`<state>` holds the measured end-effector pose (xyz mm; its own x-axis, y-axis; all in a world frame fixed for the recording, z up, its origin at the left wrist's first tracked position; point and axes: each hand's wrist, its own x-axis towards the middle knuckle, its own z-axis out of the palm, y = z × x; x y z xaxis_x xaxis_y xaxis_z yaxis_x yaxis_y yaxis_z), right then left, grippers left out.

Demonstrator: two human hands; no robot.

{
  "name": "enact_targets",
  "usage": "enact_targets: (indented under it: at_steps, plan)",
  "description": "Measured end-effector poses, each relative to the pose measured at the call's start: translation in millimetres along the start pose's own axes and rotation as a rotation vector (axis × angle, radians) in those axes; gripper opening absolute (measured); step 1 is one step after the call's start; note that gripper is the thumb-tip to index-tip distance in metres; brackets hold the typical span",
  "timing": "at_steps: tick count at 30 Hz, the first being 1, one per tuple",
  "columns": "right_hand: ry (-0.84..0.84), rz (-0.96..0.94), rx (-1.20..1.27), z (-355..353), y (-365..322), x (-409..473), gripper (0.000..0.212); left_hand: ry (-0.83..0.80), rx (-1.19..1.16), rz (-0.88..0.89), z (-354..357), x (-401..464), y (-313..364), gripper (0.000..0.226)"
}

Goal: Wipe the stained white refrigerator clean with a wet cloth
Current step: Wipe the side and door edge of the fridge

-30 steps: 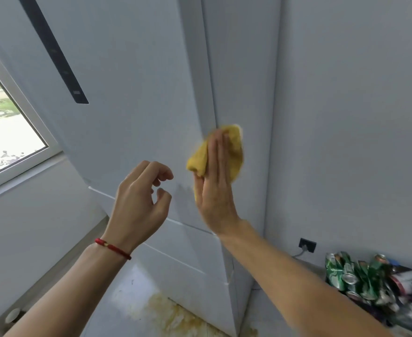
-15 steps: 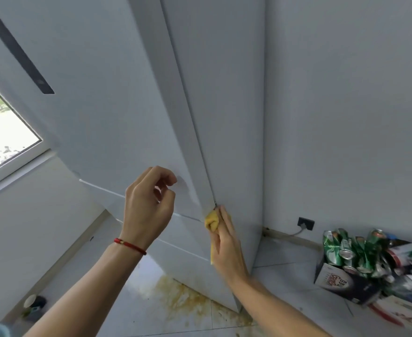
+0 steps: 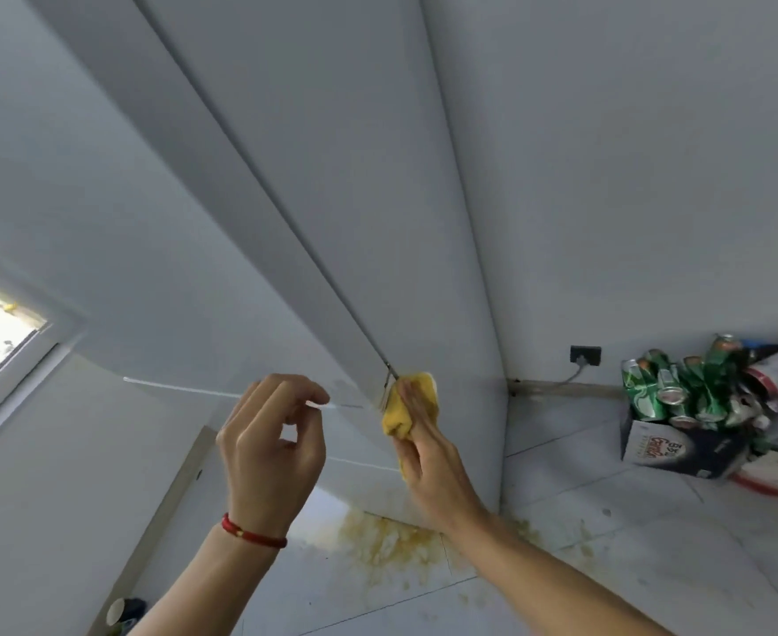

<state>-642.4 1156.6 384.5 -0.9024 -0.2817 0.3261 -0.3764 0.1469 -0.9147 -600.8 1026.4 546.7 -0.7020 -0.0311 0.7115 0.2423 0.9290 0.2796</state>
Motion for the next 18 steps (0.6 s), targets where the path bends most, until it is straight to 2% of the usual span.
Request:
enact_targets:
  at_steps: [2,4,7,10,12,15,18]
  plan:
    - [0.015,0.005,-0.032,1,-19,6,0.065,-0.059,0.034,0.178,4,4,-6,0.027]
    - [0.108,-0.050,-0.042,9,-49,19,0.063,-0.113,0.053,0.372,11,11,-17,0.027]
    - [0.205,-0.135,-0.027,22,-69,44,0.063,-0.101,0.045,0.613,21,16,-41,0.022]
    - [0.316,-0.134,-0.049,47,-30,44,0.070,-0.100,0.016,0.825,33,16,-58,0.026]
    - [0.369,-0.068,-0.037,66,3,25,0.074,-0.187,0.020,0.911,38,10,-63,0.031]
    - [0.304,0.125,0.080,82,46,-1,0.073,-0.390,0.048,1.000,48,-1,-67,0.028]
    - [0.286,0.245,0.042,96,98,-25,0.071,-0.510,0.137,1.041,55,-7,-78,0.023]
